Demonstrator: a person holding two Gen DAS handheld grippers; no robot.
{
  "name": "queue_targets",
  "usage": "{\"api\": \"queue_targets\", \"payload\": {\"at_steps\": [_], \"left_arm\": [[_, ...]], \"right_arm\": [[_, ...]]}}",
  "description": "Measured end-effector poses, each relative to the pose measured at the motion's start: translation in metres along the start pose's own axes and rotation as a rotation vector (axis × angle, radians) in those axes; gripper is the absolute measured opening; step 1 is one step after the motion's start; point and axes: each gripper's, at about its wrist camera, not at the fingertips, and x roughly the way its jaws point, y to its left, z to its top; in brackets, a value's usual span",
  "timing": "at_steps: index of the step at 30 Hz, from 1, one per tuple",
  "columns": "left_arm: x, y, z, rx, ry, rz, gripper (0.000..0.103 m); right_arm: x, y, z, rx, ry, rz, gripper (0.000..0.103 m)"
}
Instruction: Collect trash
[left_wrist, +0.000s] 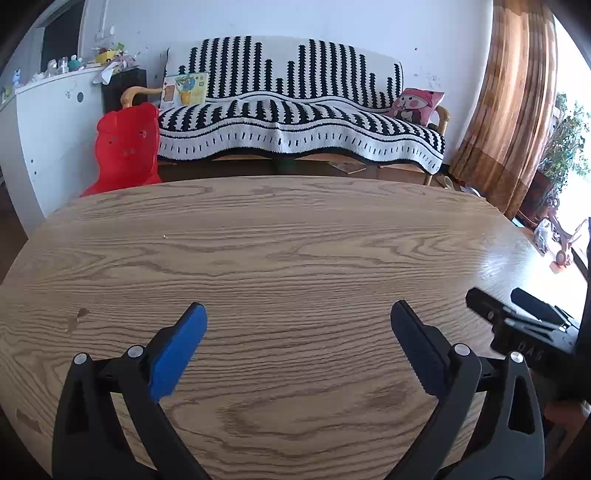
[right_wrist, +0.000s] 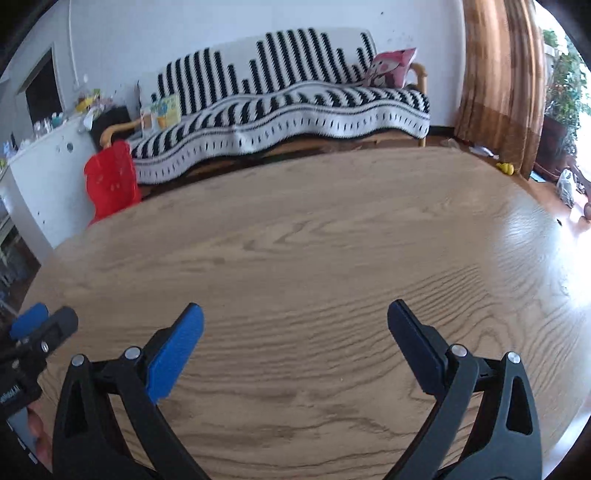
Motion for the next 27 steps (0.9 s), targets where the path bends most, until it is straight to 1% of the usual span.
{"api": "queue_targets", "payload": {"at_steps": [4, 10, 15, 17, 19, 20, 21, 22, 25, 27], "left_arm": [[-0.001, -0.009, -0.003, 0.025, 0.0, 0.017, 0.097], [0.002, -0.015, -0.009, 0.039, 0.014, 0.024, 0.097], [0.003, -0.019, -0.013, 0.049, 0.022, 0.03, 0.097], [0.004, -0.02, -0.015, 0.06, 0.015, 0.047, 0.097], [0.003, -0.022, -0.016, 0.069, 0.001, 0.082, 0.097], [0.002, -0.024, -0.016, 0.079, -0.009, 0.117, 0.097], [0.001, -0.025, -0.017, 0.089, -0.018, 0.135, 0.097], [-0.001, -0.026, -0.017, 0.095, -0.025, 0.139, 0.097], [-0.003, -0.023, -0.015, 0.067, -0.028, 0.088, 0.097], [-0.004, -0.02, -0.015, 0.056, -0.028, 0.089, 0.097]], "right_arm": [[-0.005, -0.007, -0.005, -0.016, -0.005, -0.01, 0.096], [-0.006, -0.026, -0.008, 0.038, 0.013, -0.019, 0.096], [-0.008, -0.034, -0.01, 0.053, 0.014, -0.023, 0.096], [-0.008, -0.034, -0.011, 0.055, 0.016, -0.023, 0.096], [-0.008, -0.033, -0.011, 0.049, 0.013, -0.024, 0.096], [-0.008, -0.032, -0.012, 0.043, 0.012, -0.024, 0.096], [-0.008, -0.032, -0.012, 0.037, 0.012, -0.025, 0.096], [-0.007, -0.031, -0.013, 0.034, 0.013, -0.025, 0.096], [-0.007, -0.03, -0.013, 0.025, 0.018, -0.022, 0.096], [-0.008, -0.029, -0.013, 0.027, 0.015, -0.02, 0.096]]}}
